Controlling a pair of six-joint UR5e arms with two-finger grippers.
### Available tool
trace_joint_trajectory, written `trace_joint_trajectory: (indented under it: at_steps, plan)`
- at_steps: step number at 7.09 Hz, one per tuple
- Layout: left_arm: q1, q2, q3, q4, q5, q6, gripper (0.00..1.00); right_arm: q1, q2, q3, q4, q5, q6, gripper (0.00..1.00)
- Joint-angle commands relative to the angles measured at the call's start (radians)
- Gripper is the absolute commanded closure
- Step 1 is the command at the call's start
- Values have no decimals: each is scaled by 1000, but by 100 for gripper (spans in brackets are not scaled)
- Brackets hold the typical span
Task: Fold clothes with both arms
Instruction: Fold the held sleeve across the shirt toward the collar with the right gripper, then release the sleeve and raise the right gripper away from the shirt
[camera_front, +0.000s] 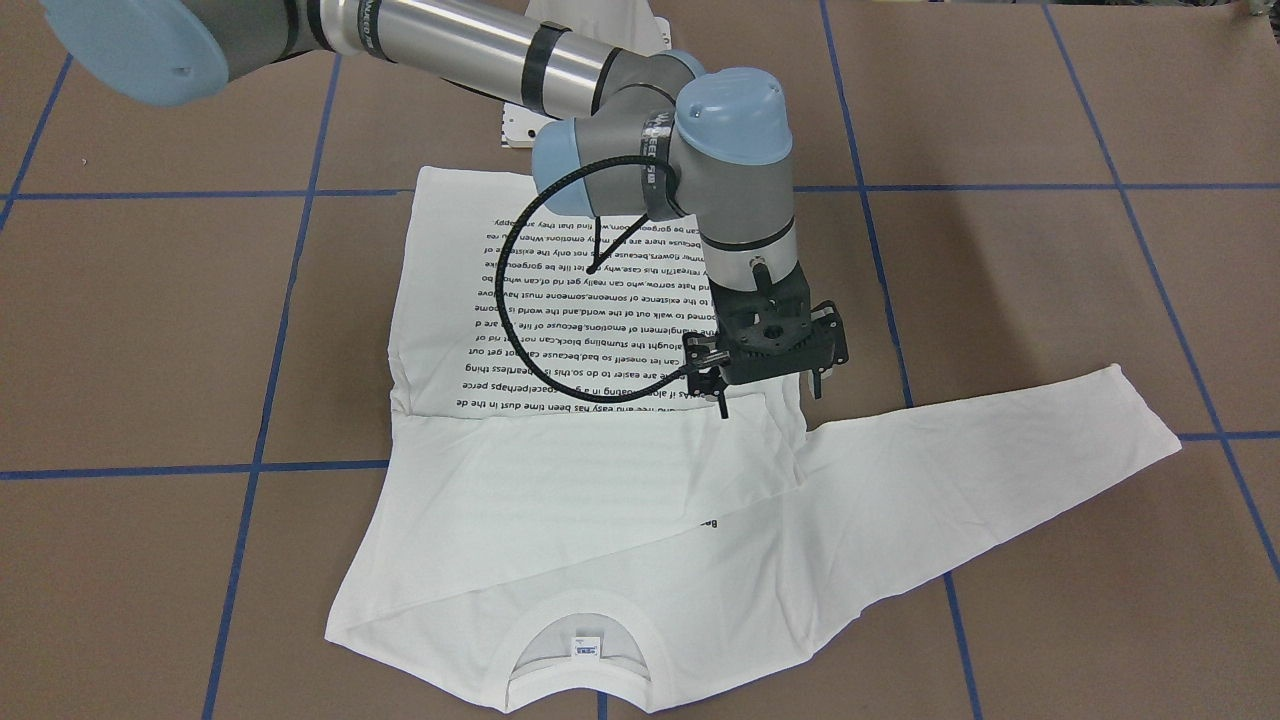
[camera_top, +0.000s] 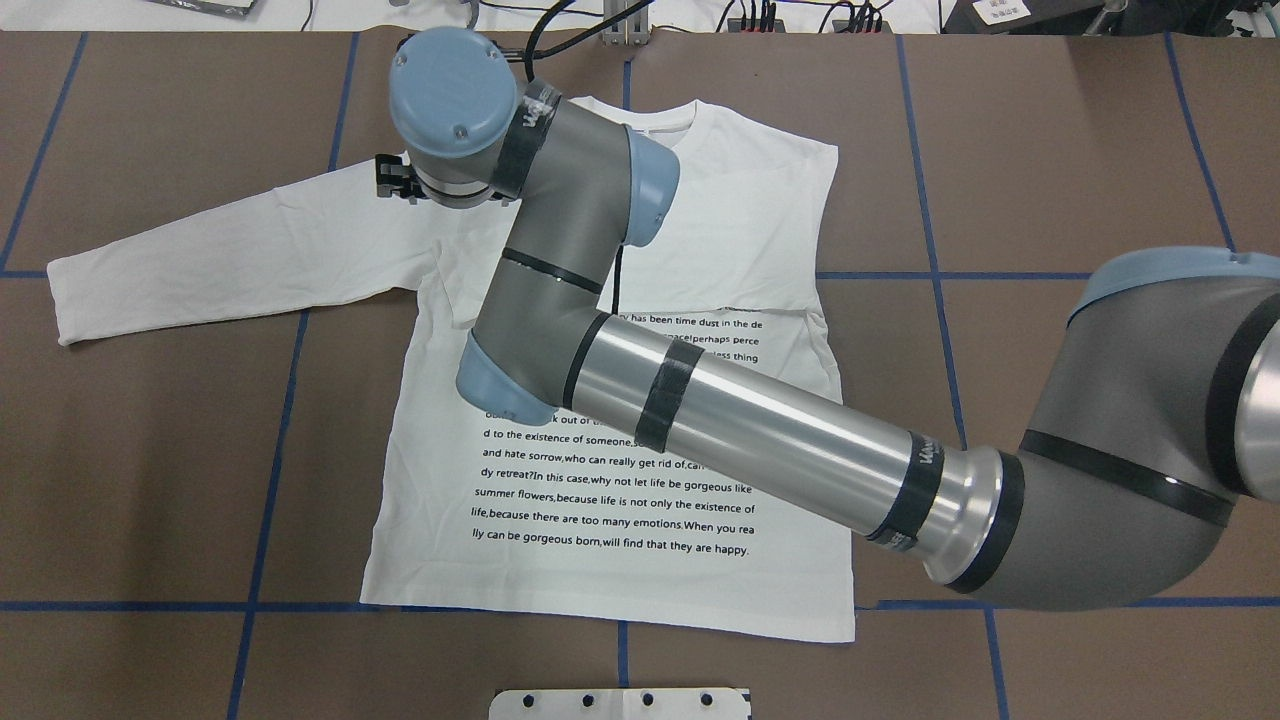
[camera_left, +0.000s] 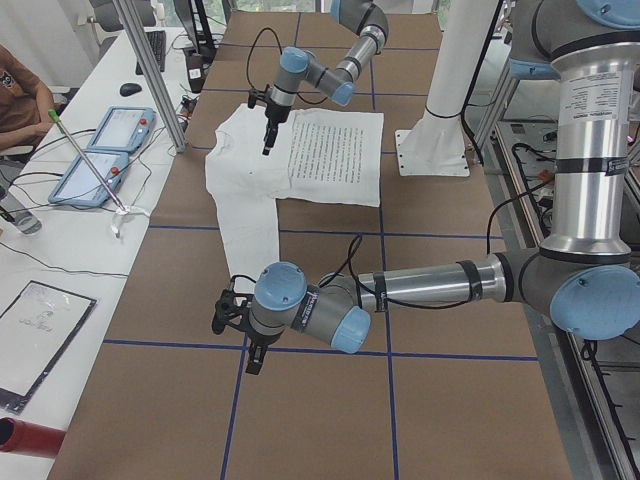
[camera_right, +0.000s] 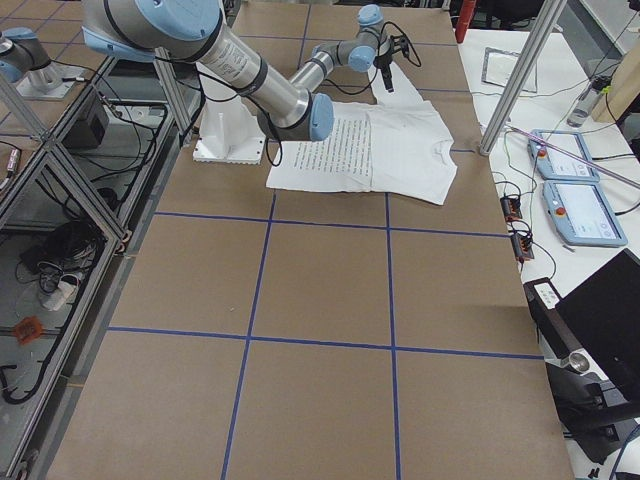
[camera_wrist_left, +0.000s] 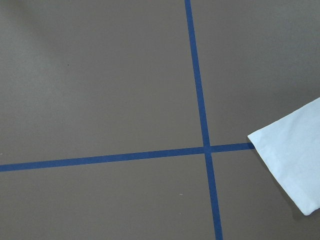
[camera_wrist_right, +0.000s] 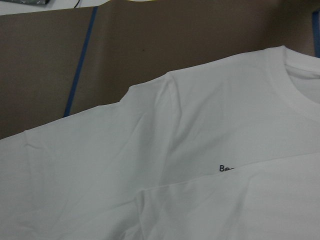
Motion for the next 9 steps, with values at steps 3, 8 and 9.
trace_joint_trajectory:
  at_steps: [3,8,9]
  plan:
    - [203,-36,-58,-30,57,-339,1,206,-145,229,-418,220,-233,0]
    - [311,-212,62,154,118,-301,1,482,-562,559,-579,508,-755,0]
    - [322,-266,146,153,118,-277,1,492,-590,571,-579,510,-762,0]
